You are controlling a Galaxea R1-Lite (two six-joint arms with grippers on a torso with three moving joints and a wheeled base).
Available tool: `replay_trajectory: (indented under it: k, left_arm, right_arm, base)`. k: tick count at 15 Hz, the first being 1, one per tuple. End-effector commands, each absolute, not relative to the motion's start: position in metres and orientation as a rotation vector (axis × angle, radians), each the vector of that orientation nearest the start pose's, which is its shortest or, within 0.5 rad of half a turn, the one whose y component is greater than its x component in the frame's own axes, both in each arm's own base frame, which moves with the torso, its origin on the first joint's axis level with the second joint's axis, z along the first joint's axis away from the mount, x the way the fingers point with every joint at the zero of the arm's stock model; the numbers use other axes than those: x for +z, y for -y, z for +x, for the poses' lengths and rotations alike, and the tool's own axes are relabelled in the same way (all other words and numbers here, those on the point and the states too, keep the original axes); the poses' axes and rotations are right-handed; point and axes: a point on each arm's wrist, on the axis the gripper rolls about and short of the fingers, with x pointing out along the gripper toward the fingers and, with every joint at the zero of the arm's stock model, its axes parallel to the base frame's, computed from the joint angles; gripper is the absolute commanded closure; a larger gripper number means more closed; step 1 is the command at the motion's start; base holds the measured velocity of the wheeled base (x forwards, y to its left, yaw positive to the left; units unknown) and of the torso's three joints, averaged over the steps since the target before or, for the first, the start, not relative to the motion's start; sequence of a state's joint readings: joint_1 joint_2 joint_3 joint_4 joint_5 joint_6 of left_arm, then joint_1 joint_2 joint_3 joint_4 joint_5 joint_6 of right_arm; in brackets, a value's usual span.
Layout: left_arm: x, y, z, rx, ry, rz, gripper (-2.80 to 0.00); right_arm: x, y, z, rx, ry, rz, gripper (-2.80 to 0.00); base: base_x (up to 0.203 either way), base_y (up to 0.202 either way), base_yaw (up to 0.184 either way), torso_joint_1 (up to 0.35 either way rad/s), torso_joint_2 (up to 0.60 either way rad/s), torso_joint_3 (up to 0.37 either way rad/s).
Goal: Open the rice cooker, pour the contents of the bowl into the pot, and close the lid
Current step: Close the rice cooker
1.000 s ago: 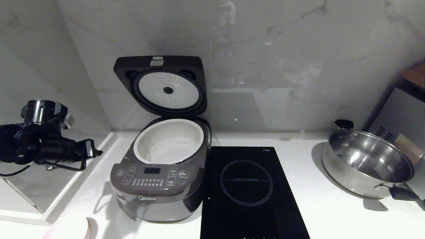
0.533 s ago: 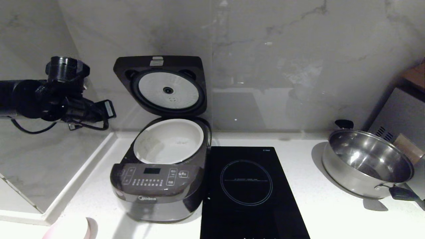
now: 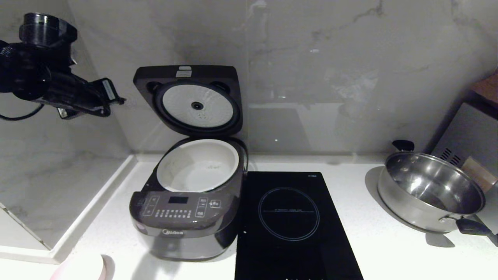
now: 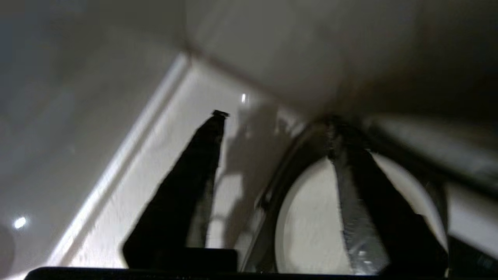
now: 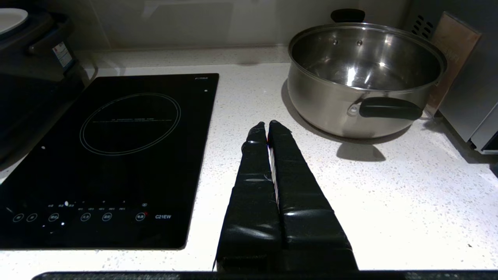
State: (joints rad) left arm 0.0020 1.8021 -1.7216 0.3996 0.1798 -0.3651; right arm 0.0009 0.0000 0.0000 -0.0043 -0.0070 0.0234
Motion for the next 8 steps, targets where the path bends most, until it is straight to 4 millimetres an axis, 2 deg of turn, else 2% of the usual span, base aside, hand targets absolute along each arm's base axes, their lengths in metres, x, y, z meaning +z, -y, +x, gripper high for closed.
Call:
replay_trajectory:
  k: [1,3,8]
  left_arm:
    - [0.325,-0.011,0.338,0.27,-0.368,-0.326,-2.8]
    - [0.352,-0.01,0.333,0.253,-0.269,-0.335,-2.8]
    - [0.385,0.014,0.308,0.151,-0.132,-0.406,-2.8]
  right_arm:
    - [0.076,0.0,-0.023,-0.006,0.006,0.023,0.0]
    - [0.076,0.0,-0.023,-0.007,0.006,0.023,0.0]
    - [0.076,0.0,-0.023,-0.006,0.006,0.023,0.0]
  base:
    - [0.0,0.0,0.0,0.0,0.0,0.0]
    - [0.0,0.0,0.0,0.0,0.0,0.0]
    - [0.0,0.0,0.0,0.0,0.0,0.0]
